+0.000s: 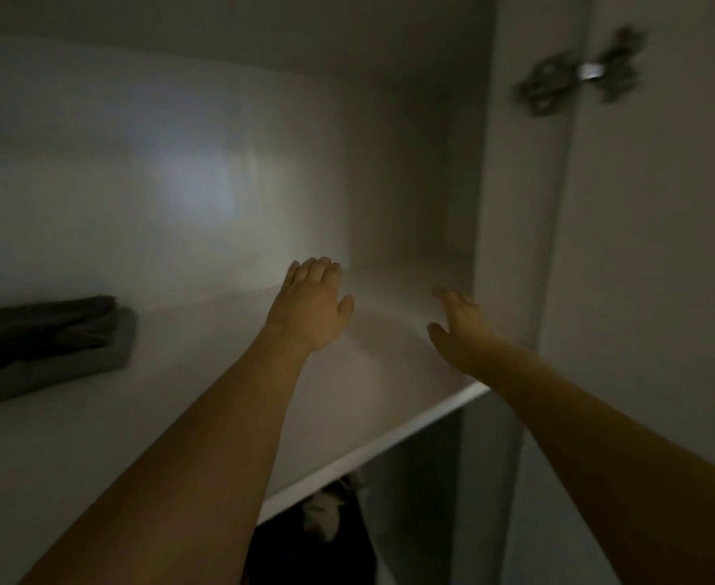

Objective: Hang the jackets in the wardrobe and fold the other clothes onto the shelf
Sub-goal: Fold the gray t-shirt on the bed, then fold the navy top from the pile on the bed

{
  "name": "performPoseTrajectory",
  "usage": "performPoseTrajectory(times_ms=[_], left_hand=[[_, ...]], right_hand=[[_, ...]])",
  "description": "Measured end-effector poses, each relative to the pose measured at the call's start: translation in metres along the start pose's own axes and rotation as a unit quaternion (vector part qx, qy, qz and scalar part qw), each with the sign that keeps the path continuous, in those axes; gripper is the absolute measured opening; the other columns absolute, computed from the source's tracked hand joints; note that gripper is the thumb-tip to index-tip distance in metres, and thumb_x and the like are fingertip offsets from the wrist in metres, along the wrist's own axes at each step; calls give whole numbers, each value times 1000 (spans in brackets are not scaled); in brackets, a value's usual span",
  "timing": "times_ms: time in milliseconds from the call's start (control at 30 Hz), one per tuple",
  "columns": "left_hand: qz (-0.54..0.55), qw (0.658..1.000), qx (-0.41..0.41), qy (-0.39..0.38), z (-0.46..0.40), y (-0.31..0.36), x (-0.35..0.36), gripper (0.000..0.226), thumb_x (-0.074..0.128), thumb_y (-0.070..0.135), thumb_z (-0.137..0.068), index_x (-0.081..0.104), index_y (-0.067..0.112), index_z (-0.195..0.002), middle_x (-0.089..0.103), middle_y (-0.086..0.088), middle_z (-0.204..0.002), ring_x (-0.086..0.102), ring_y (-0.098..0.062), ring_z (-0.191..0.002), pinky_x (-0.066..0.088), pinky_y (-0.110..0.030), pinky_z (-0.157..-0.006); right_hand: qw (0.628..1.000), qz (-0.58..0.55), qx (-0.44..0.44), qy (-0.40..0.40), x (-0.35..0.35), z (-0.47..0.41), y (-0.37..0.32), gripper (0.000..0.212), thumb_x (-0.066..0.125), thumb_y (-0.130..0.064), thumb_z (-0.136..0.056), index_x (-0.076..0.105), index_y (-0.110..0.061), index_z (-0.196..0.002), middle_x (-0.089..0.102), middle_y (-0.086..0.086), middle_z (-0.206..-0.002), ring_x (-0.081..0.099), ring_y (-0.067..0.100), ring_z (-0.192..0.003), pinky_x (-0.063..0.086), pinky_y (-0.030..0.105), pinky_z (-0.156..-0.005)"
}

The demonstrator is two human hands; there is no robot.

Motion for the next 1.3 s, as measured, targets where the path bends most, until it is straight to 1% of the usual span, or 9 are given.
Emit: performPoseTrajectory(times_ms=[100, 167, 300, 433, 567, 700, 867, 1100, 1300], left_hand=[[50, 997, 51, -12, -11, 55, 12, 60, 42, 38, -98, 32, 4, -147, 32, -15, -153, 27, -28, -141, 13, -38, -118], [85, 995, 55, -9, -15, 88, 17, 61, 44, 39, -98, 34, 3, -147, 34, -17, -152, 31, -31, -139, 18, -36, -117], [130, 985, 109, -23, 7, 170, 21, 62, 44, 40, -98, 33, 2, -146, 34, -19, -151, 32, -33, -137, 20, -37, -116], [149, 970, 189, 25, 53, 265, -3, 57, 48, 34, -97, 41, -2, -141, 43, -21, -144, 38, -36, -133, 25, -44, -114], [216, 935, 265, 97, 119, 365, -30, 52, 50, 27, -91, 52, -8, -130, 55, -26, -130, 51, -42, -121, 37, -53, -106], [232, 912, 322, 105, 182, 470, -53, 55, 45, 31, -90, 53, -6, -130, 55, -24, -130, 52, -41, -122, 35, -55, -108], [268, 887, 366, 89, 250, 600, -68, 54, 57, 25, -90, 47, -2, -137, 49, -18, -139, 42, -35, -133, 28, -51, -114], [315, 864, 392, 39, 308, 757, -60, 55, 48, 27, -96, 40, -2, -142, 39, -17, -149, 30, -32, -142, 19, -44, -119], [328, 849, 414, -12, 391, 882, -78, 58, 38, 34, -99, 29, 3, -148, 28, -12, -155, 19, -26, -146, 6, -38, -122]], right_hand=[[1000, 11, 27, 11, -24, 56, 42, 60, 52, -28, -96, 25, -22, -149, 31, 2, -153, 39, 26, -135, 33, 38, -110], [998, 25, 54, 23, -42, 93, 69, 58, 52, -28, -95, 28, -21, -148, 32, 1, -153, 38, 25, -135, 32, 37, -111], [993, 72, 92, 27, -79, 167, 108, 59, 50, -32, -96, 27, -17, -148, 30, 1, -153, 36, 23, -136, 30, 33, -112], [984, 81, 144, 68, -122, 250, 147, 60, 53, -33, -95, 28, -19, -148, 31, 0, -153, 37, 22, -136, 30, 32, -111], [973, 98, 188, 92, -166, 353, 194, 60, 54, -34, -94, 30, -20, -147, 34, -1, -152, 40, 20, -134, 32, 30, -109], [960, 123, 224, 112, -211, 466, 247, 57, 54, -31, -95, 33, -17, -146, 37, 0, -150, 40, 19, -134, 31, 28, -108], [942, 146, 287, 96, -258, 584, 312, 57, 53, -29, -95, 32, -14, -147, 35, 2, -152, 38, 20, -136, 30, 30, -110], [906, 167, 375, 103, -304, 712, 394, 59, 55, -25, -94, 32, -10, -146, 37, 7, -150, 37, 24, -137, 29, 35, -113], [893, 153, 411, 103, -353, 832, 448, 60, 56, -26, -94, 31, -12, -147, 36, 7, -151, 36, 24, -137, 31, 35, -112]])
Point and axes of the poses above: each hand's wrist, its own z-axis away from the middle knuckle, its own x-axis out of the palm, y = z × x, the point moved 3 cm from there along -z, towards the middle knuckle
